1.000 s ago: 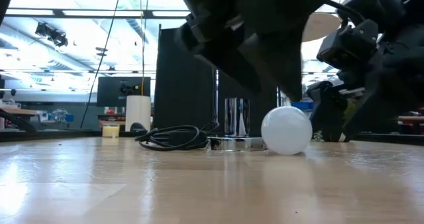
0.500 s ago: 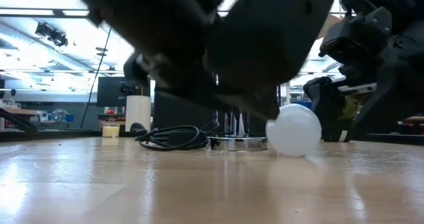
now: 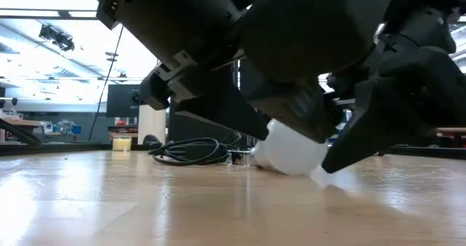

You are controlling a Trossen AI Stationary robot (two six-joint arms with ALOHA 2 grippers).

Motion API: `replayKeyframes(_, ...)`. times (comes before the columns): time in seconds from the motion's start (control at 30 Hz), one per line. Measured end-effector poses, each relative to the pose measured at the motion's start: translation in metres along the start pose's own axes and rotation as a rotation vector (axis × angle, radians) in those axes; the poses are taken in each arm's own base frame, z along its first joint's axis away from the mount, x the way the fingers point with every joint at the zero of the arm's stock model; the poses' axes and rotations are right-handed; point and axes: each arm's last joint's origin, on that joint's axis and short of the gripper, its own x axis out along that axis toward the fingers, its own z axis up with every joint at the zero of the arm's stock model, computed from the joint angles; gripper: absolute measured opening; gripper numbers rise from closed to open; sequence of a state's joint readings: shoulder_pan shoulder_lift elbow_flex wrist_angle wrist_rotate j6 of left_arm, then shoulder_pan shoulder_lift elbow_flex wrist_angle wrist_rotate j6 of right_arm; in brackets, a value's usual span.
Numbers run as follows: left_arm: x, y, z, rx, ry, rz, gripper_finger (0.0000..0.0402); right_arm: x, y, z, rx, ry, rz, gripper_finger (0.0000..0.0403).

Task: Screw lightbulb
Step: Insert the white lightbulb into the metallic lamp

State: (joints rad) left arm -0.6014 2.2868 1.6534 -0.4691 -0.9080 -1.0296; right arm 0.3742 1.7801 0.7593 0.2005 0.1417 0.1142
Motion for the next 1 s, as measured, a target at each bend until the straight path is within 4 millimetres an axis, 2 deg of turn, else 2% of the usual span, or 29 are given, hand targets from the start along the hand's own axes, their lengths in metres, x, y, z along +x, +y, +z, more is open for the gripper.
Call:
replayKeyframes(0.53, -0.014, 0.004, 0.002, 0.095, 0.108, 0.060, 0.0282, -0.007, 0.029, 0.001, 0.057, 0.021, 0.069, 0.0372)
replayKeyframes(0.77, -0.021, 0.001, 0.004, 0.057, 0.196, 0.027, 0.0282, -0.007, 0.039, 0.014, 0.014, -0.144, 0.116, 0.0372)
replayKeyframes(1.0, -0.036, 0.009, 0.020, -0.026, 0.170, 0.171, 0.0282, -0.008, 0.040, 0.021, -0.030, -0.210, 0.127, 0.0372)
